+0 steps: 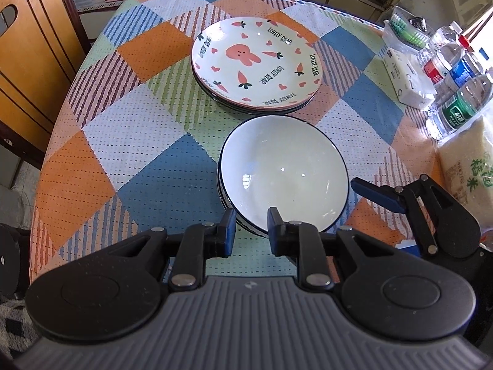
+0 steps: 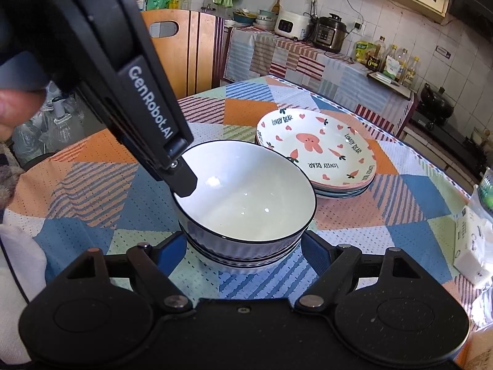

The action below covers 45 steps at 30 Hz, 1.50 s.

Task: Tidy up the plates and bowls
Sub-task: 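Close the left gripper on the rim of the nested bowl stack, then lift the bowl stack and carry it over the Lovely Bear plate stack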

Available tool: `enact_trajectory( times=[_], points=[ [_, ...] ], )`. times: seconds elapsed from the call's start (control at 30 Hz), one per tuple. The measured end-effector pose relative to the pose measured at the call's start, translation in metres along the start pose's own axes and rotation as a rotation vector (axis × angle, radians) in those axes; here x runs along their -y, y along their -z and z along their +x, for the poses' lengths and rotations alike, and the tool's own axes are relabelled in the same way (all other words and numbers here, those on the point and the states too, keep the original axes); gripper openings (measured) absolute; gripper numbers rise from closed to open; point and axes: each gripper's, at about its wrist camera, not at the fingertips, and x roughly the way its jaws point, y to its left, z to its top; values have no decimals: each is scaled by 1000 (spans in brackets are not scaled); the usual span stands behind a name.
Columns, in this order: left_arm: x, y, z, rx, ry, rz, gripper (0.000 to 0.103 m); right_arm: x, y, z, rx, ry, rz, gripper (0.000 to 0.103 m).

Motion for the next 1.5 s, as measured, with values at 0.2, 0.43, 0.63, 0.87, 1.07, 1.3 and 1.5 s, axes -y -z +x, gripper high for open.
enact_trajectory(
  times=[0.2, 0.43, 0.63, 0.87, 1.07, 1.3, 1.5],
  points=[
    [-5, 6, -17, 38, 6, -2, 33, 4, 6, -14, -9, -15, 45, 88],
    [-15, 15, -26, 63, 16, 16, 43, 13, 24, -6, -94, -78, 133, 95],
    [-32, 19, -21, 101, 52, 6, 52, 16, 38, 20, -131, -139, 194, 97],
    [-55, 13, 3, 129, 153, -77, 58, 10, 41, 48, -95, -149, 160, 97],
    [-64, 3, 42, 69, 233, -159, 59, -2, 37, 68, -44, -130, 109, 97],
    [-61, 1, 72, 23, 273, -181, 57, 8, 33, 84, 16, -102, 223, 97],
    [-58, 2, 85, 27, 254, -191, 57, 15, 28, 91, 11, -119, 253, 98]
  ],
)
